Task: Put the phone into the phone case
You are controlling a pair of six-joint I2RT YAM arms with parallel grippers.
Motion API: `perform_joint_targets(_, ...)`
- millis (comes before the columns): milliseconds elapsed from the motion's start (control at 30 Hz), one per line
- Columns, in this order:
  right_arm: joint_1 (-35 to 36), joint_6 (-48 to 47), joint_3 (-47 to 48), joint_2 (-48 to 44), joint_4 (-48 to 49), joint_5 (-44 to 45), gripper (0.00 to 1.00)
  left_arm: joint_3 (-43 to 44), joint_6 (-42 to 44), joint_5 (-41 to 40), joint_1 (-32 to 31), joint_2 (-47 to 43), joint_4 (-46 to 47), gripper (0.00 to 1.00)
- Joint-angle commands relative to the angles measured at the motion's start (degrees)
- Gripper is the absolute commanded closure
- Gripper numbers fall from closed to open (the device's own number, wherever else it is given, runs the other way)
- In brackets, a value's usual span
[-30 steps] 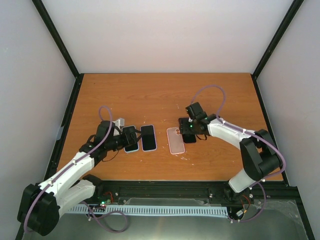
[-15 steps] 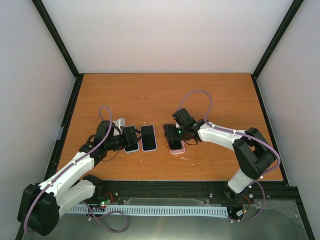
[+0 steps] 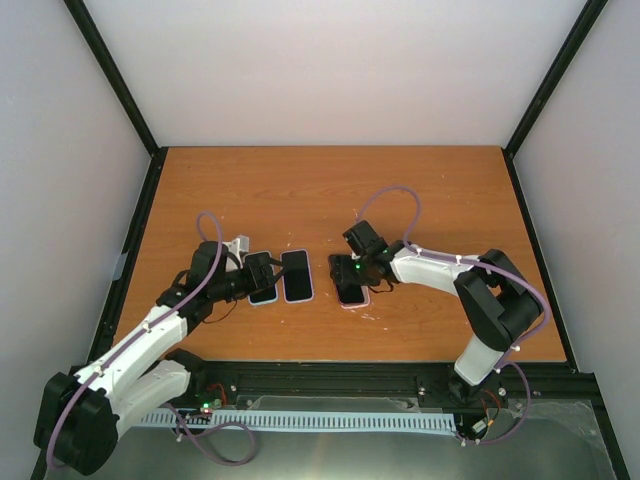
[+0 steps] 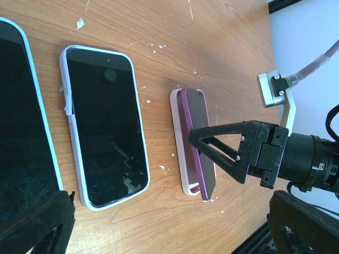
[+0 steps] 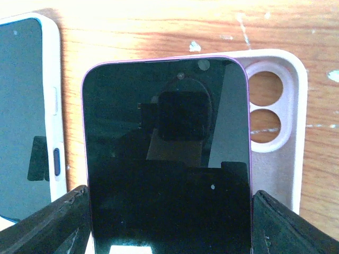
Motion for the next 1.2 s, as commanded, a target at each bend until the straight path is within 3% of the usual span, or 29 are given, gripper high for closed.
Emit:
perform_joint_targets(0,0.45,1.90,-0.91,0.01,0.64,1.45,0.47,0.55,-0.28,0.47,0.26,0.44,1.13,0.01)
perform_joint_targets(367,0.44,3.16,-1.31,0.85,-0.45,3.26,0.46,0.11,-0.79,1.10,0.26,0.41,1.74,0.01)
perform_joint_targets(533,0.46,4.14,-1.88,-0.52,-0.24,4.57,0.38,0.15,-0.42,1.09,0.23,0.73,1.69,0.01)
perform_joint_targets(867,0.44,3.70,-1.92,-2.86,-0.31,3.87,0.14,0.90,0.52,1.40,0.20,1.46,1.38,0.00)
perform_joint_targets(1167,-0.24,1.62,-3.24,-6.41,-0.28,5.32,0.13,2.21,1.40,2.88,0.20,3.85,1.66,0.01)
